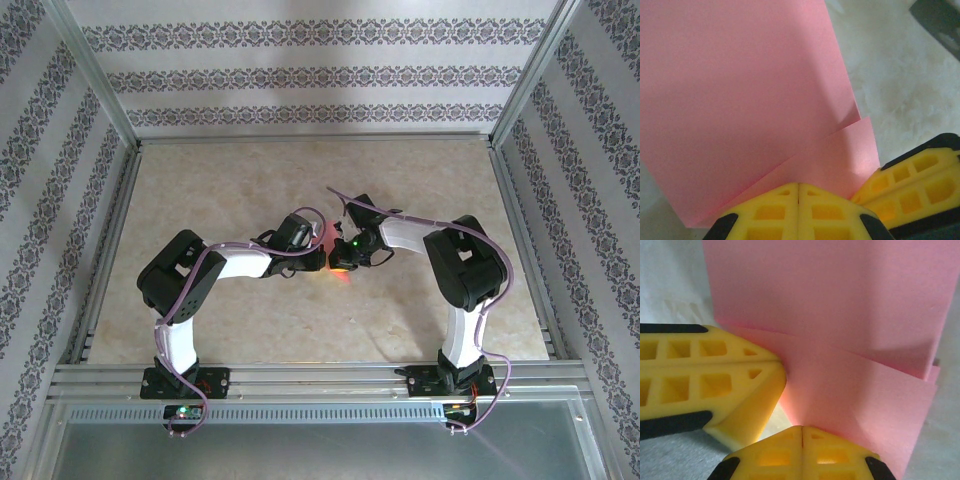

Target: Fold a paper plane with a square sheet of paper (fold left side to right side)

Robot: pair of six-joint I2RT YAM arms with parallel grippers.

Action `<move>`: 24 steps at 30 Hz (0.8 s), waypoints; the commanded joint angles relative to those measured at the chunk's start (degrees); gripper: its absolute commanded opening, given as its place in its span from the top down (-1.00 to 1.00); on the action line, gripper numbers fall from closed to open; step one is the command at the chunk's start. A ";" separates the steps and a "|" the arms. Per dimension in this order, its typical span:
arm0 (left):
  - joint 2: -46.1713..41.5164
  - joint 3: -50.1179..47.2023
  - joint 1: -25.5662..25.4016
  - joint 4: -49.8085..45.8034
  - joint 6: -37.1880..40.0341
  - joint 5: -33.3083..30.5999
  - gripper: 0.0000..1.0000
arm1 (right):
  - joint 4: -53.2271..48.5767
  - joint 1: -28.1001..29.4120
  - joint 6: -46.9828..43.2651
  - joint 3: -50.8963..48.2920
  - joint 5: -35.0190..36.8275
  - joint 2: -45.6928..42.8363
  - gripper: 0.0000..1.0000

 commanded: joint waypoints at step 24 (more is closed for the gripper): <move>3.13 -0.16 -1.08 -6.67 -0.54 -2.90 1.00 | -7.97 0.02 -4.80 -0.17 0.90 3.04 1.00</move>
